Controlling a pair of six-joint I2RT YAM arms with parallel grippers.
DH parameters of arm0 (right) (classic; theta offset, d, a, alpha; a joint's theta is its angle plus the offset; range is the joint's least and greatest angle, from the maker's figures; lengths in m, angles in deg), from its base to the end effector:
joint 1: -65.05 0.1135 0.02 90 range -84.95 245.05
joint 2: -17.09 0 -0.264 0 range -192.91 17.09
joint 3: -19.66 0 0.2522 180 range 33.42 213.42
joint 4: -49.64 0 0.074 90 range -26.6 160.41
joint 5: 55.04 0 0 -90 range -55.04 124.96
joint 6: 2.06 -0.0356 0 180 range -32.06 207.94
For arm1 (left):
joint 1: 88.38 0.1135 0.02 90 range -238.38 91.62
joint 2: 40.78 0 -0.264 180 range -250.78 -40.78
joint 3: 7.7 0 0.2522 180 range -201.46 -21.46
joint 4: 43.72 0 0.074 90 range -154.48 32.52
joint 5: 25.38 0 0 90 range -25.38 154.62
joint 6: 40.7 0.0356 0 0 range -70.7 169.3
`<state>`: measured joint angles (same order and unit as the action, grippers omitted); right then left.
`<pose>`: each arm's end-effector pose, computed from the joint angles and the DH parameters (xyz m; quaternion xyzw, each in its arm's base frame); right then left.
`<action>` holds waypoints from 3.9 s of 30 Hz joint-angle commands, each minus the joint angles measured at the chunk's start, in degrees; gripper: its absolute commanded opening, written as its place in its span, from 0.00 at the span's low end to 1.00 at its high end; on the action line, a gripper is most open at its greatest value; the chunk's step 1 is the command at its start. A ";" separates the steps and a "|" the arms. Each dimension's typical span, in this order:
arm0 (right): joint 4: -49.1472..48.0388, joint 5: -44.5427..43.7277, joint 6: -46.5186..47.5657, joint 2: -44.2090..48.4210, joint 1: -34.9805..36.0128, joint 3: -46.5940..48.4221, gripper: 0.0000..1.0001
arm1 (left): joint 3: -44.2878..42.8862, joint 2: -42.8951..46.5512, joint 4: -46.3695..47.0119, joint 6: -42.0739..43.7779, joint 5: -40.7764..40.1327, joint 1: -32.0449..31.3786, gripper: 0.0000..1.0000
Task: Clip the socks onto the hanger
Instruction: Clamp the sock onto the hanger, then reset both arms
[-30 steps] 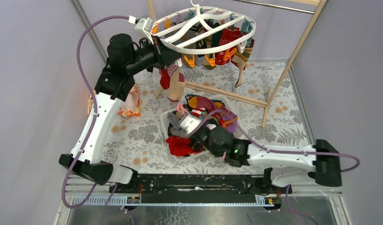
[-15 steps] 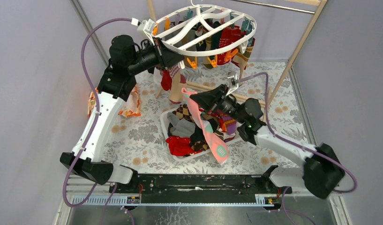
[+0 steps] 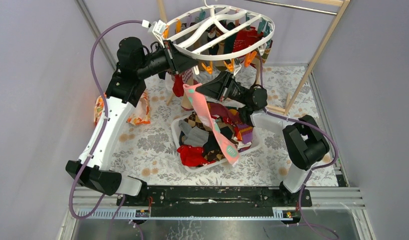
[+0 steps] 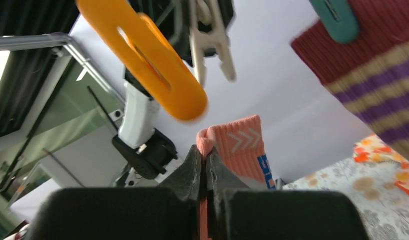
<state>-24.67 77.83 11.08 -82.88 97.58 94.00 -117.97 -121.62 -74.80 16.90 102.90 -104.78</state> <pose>0.2898 0.2136 0.3396 -0.1928 0.4332 0.7853 0.3981 0.2811 -0.1057 0.4951 0.1320 0.7028 -0.4861 0.5024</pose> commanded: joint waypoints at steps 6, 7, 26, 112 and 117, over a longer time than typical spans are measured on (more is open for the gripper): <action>-10.45 4.89 -11.25 -4.33 -2.73 11.40 0.00 | 2.17 -0.64 6.70 -4.60 8.58 1.96 0.00; -10.47 4.86 -11.52 -4.74 -2.86 11.97 0.00 | 2.39 -0.64 7.03 -4.87 8.91 2.11 0.00; -10.45 5.96 -14.01 -7.31 -3.78 17.03 0.00 | 2.28 -0.88 7.77 -5.93 11.44 2.85 0.00; 69.84 -94.59 65.92 56.59 -6.69 -38.40 1.00 | 40.23 13.27 0.18 38.38 -20.59 16.32 0.98; 54.62 -100.00 67.00 50.82 -12.55 -46.70 1.00 | 56.06 10.73 22.69 36.90 -24.68 16.32 0.98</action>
<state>43.13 -9.92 72.91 -27.62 88.93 50.57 -69.16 -110.08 -76.68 52.59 84.54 -88.65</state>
